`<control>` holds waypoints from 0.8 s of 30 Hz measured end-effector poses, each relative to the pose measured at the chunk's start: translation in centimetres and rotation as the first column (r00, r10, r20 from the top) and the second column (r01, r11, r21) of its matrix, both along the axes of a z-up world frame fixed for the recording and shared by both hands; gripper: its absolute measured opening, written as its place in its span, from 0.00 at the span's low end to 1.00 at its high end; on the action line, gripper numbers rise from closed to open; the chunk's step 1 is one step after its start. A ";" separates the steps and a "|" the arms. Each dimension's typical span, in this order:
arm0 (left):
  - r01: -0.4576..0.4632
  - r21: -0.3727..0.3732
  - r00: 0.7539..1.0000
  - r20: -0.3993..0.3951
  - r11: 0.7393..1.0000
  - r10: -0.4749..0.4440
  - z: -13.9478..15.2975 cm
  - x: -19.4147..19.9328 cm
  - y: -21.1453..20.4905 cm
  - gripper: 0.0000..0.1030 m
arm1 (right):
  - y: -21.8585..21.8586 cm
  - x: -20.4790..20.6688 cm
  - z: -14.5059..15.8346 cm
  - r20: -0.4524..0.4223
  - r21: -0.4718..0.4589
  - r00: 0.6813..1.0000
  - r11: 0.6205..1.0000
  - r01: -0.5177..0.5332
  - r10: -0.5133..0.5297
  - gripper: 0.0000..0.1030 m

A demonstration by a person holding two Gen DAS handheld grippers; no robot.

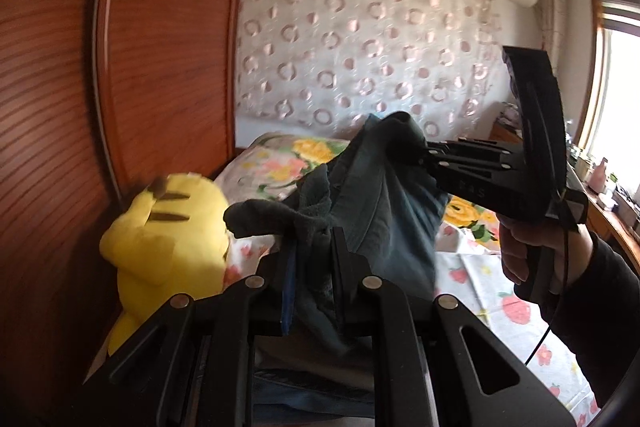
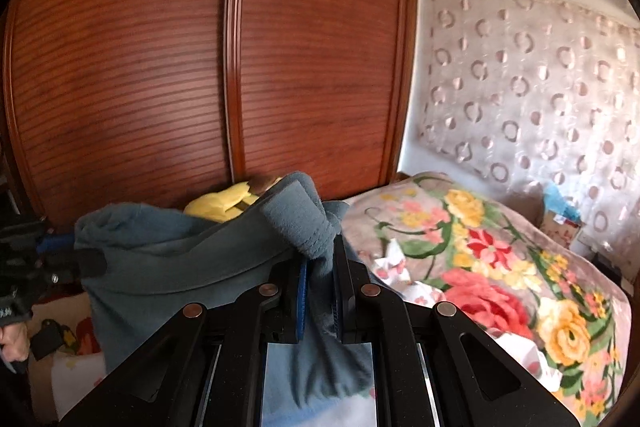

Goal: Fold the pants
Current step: 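Carry the held shorts with both grippers toward the stack of folded jeans, then lower the shorts onto the folded jeans stack and open both grippers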

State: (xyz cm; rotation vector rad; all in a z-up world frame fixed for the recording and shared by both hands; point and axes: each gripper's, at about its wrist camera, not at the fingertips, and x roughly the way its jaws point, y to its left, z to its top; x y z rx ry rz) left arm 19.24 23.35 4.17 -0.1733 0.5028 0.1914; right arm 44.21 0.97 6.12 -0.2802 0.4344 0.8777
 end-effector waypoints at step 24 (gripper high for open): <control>0.044 0.026 0.996 -0.074 0.999 -0.042 -1.5 0.9 -0.6 0.49 | -5.7 -1.5 -0.6 -0.094 0.068 0.996 0.998 0.017 -0.010 0.43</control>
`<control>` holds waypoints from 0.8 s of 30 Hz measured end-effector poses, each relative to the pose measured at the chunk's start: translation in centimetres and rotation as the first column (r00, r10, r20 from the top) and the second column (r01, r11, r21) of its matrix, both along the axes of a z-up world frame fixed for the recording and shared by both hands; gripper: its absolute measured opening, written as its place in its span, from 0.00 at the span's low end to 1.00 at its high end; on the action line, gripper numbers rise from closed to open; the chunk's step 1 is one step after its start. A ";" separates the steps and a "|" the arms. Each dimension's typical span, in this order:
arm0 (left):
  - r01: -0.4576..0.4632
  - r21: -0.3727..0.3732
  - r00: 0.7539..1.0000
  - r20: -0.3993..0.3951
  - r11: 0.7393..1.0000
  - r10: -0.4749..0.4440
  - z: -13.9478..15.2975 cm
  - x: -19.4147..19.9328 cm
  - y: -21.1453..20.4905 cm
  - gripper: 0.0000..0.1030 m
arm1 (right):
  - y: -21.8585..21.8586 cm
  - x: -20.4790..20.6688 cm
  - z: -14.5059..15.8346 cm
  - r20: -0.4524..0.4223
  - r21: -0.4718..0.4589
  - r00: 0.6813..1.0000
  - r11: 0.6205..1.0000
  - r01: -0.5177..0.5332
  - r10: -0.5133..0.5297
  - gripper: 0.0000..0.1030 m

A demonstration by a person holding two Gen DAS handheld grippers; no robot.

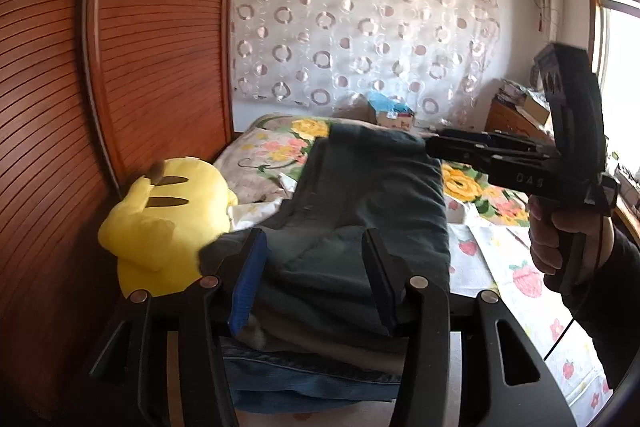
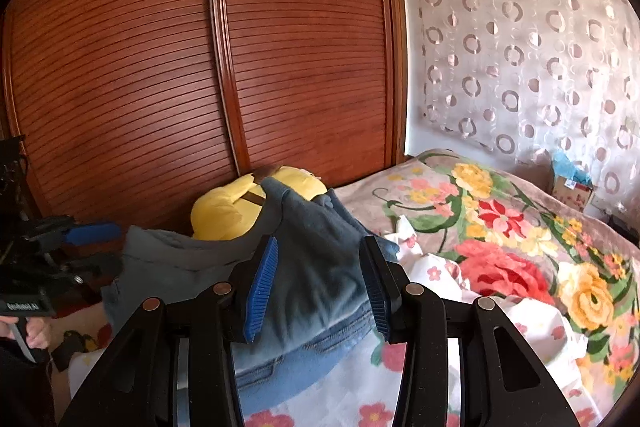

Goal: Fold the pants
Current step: 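Lower the shorts onto the folded jeans stack and open both grippers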

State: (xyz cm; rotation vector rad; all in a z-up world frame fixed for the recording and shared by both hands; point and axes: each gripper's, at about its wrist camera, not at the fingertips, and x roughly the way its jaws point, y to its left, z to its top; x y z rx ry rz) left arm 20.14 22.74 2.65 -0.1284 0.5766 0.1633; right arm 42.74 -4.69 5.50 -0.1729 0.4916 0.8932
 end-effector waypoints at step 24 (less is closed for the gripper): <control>0.015 0.035 0.999 -0.042 0.999 -0.013 -0.8 -2.6 -1.8 0.49 | -0.2 -0.9 -0.7 -0.110 -0.022 0.986 0.992 0.124 -0.126 0.43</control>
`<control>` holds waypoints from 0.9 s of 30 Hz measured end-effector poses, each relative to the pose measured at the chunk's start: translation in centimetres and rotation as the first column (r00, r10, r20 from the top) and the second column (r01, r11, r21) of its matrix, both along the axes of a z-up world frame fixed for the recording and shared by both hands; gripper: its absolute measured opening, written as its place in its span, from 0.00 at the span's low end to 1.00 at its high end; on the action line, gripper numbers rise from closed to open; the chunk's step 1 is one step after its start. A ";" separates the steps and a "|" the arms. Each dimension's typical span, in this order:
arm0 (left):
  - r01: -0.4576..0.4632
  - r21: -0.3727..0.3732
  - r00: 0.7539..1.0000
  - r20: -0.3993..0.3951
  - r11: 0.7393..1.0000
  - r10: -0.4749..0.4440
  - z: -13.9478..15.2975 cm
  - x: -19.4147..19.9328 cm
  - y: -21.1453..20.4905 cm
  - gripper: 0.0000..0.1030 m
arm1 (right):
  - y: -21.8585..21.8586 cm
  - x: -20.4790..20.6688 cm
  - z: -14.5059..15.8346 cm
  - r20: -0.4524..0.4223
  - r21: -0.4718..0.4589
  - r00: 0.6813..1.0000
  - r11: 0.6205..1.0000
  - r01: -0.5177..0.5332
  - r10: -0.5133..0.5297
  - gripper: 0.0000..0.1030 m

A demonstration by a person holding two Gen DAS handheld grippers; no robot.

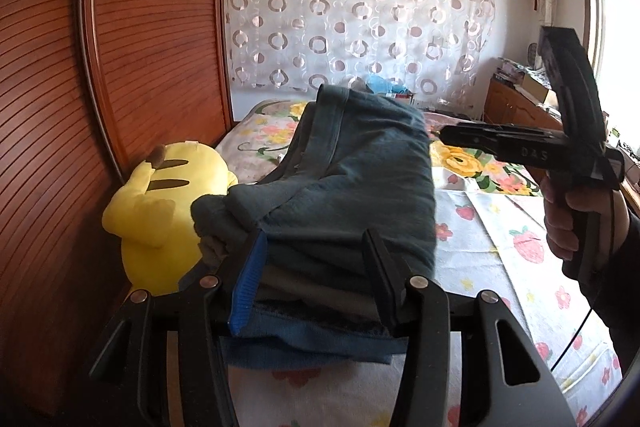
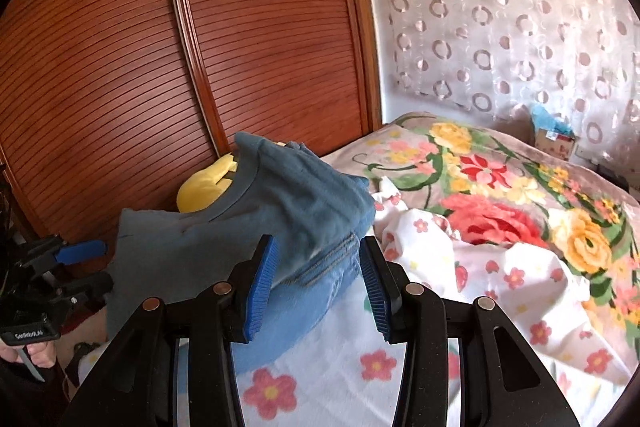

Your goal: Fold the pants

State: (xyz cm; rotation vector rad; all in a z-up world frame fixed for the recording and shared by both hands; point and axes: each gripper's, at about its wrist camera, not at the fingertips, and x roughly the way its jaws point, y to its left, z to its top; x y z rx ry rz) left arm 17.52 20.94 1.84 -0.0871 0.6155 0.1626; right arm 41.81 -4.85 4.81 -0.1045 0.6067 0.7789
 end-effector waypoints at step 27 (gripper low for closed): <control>0.085 0.002 0.996 0.027 0.996 -0.085 0.5 -4.8 -2.4 0.85 | -2.6 -12.1 0.5 0.049 -0.017 0.996 0.997 0.081 -0.080 0.61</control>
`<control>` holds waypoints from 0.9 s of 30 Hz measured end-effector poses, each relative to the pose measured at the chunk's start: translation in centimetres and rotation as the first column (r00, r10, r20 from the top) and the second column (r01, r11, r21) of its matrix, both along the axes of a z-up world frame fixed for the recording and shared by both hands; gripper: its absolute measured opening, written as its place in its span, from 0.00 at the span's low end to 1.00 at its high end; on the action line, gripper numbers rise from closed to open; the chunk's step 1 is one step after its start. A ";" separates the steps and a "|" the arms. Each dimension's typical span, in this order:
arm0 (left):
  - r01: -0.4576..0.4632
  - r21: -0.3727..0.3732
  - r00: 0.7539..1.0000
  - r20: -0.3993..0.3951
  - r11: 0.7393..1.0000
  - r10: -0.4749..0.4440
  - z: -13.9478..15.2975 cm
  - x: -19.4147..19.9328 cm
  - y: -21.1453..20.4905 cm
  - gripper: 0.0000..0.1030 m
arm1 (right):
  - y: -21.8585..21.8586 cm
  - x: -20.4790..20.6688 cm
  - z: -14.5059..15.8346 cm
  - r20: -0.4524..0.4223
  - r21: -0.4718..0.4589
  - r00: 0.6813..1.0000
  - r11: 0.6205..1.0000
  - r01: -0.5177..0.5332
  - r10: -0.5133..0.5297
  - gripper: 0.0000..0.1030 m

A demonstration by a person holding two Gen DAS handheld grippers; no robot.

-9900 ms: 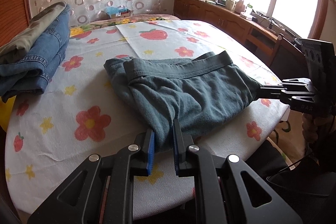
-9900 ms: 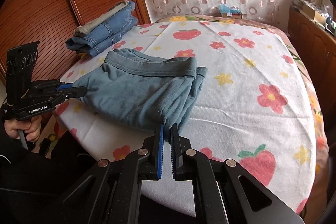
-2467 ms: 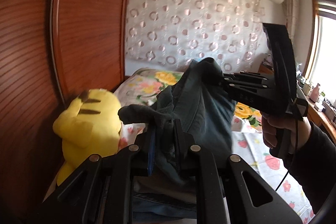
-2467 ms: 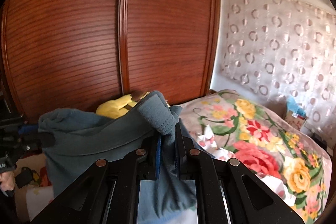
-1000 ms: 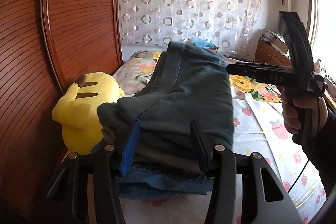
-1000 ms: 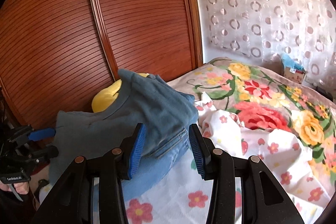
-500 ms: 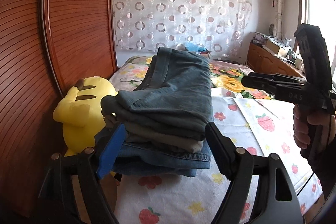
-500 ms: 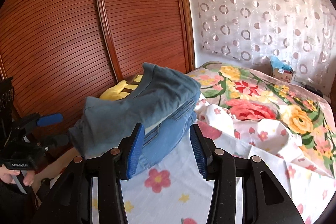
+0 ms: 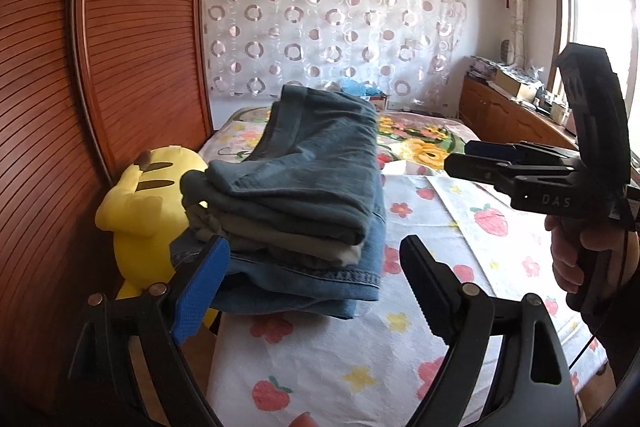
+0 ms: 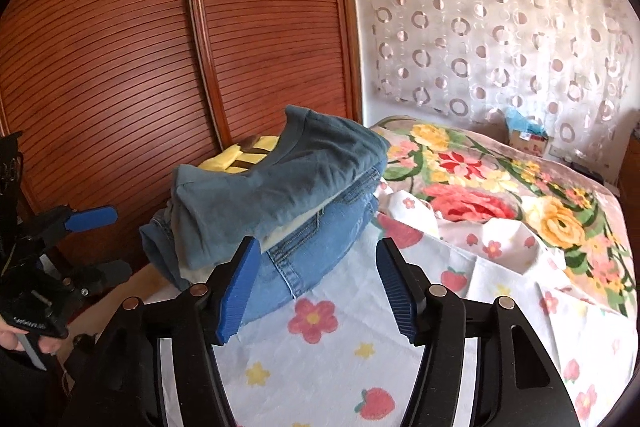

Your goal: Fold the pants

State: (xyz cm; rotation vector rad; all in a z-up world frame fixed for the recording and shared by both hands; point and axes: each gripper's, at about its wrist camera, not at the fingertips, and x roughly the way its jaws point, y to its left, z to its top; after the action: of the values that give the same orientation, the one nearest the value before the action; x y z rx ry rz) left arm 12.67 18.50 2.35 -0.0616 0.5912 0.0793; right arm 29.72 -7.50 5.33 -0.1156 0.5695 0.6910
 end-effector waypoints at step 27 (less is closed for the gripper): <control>0.072 0.002 0.997 -0.005 0.997 -0.072 0.0 -1.9 -6.5 0.85 | -4.3 -9.5 0.8 0.014 -0.029 0.979 0.979 0.203 -0.203 0.73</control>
State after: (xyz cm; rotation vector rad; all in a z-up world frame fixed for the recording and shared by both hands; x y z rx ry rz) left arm 10.72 11.99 2.36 -0.0381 0.5980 0.0105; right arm 20.21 -11.79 6.13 -0.0878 0.5728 0.4832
